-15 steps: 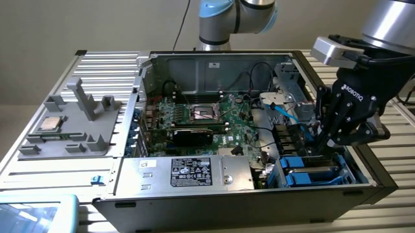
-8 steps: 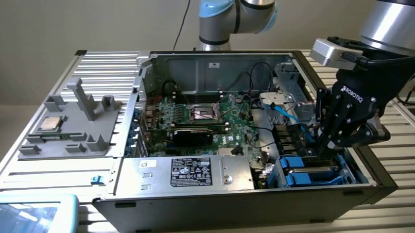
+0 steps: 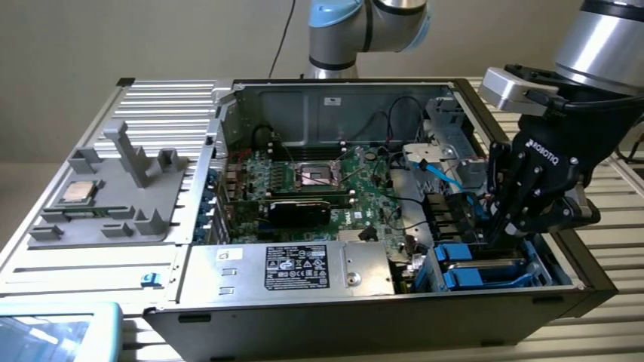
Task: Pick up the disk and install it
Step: 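Insert the first disk wire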
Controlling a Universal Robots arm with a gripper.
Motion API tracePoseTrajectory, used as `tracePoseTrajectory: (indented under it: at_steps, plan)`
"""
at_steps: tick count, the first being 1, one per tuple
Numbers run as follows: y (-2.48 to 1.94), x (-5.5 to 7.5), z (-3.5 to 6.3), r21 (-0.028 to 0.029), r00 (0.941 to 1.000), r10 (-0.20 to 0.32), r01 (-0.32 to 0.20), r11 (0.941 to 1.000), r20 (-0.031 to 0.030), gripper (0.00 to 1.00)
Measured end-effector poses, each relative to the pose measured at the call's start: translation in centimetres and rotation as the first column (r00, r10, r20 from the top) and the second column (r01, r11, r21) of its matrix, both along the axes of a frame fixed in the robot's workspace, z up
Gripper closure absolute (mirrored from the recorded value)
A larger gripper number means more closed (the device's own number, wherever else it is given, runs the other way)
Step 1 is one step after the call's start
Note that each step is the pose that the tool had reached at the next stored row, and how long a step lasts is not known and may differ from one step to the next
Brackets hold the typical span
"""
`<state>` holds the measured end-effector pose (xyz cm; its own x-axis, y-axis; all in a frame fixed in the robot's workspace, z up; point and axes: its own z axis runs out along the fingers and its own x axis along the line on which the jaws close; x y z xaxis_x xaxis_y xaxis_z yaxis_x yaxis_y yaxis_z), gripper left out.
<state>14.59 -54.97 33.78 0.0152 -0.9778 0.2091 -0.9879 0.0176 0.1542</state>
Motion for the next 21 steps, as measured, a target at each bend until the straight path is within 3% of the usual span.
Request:
tracePoseTrajectory:
  at_steps: [11, 16, 21]
  plan:
    - [-0.01, -0.14, -0.3, -0.0001, 1.0, 0.0, 0.0, 1.0, 0.0018, 0.84]
    - [0.04, -0.16, -0.4, -0.0004, 1.0, 0.0, 0.0, 1.0, 0.0069, 0.84]
    - [0.3, -0.22, -0.41, -0.0071, 0.9999, 0.0, 0.0, 1.0, 0.0114, 0.84]
